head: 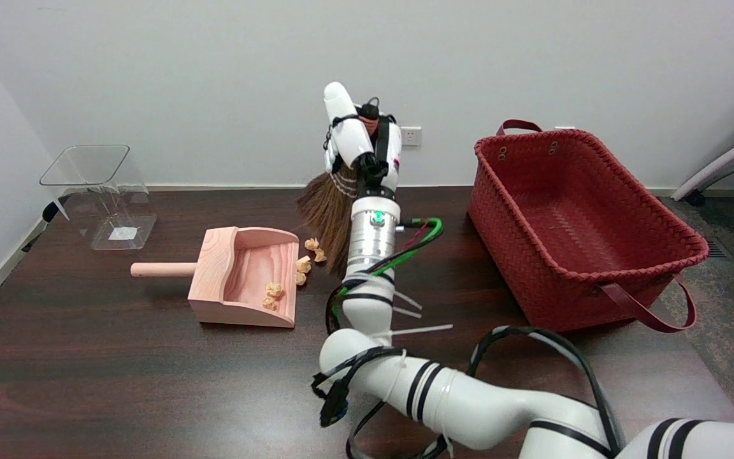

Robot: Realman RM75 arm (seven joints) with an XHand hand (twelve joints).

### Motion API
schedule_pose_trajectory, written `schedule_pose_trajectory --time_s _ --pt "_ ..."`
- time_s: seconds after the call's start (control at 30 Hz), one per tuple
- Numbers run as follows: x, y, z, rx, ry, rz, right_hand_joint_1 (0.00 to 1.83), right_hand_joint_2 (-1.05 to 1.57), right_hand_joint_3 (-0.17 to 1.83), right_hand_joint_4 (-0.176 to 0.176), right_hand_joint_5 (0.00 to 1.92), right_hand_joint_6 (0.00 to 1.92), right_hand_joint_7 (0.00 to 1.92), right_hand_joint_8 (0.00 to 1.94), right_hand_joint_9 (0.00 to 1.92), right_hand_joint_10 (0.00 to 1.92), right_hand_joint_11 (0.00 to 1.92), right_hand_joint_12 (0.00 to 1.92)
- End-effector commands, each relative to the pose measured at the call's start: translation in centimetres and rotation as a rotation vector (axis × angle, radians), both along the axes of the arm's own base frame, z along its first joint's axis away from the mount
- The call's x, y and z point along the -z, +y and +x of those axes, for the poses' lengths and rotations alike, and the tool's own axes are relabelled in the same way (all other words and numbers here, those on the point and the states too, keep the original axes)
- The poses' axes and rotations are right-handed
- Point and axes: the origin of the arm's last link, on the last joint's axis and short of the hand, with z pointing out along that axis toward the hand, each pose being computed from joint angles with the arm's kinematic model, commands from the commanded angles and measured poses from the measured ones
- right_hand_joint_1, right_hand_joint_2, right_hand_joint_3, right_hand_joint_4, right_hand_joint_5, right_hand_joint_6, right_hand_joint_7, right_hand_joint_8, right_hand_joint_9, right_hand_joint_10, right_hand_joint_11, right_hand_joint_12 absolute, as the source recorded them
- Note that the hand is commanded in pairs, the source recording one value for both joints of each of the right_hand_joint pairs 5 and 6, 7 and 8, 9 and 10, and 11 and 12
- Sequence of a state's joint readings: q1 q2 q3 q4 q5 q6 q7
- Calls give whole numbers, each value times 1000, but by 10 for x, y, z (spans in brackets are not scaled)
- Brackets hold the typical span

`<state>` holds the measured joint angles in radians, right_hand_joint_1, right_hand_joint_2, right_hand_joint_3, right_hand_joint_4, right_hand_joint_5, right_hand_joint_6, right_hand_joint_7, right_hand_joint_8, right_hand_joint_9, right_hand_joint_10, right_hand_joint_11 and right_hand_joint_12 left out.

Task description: Sweep the paper balls into the dustpan.

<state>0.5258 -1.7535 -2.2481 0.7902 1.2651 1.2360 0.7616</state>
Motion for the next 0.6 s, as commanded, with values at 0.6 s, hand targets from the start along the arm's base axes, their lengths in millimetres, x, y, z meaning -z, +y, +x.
schedule_pose_trajectory --time_s 0.6 --pt "0 -31 -21 171 587 47 627 1571 -175 0 1920 1920 1920 1920 1920 1920 1920 1920"
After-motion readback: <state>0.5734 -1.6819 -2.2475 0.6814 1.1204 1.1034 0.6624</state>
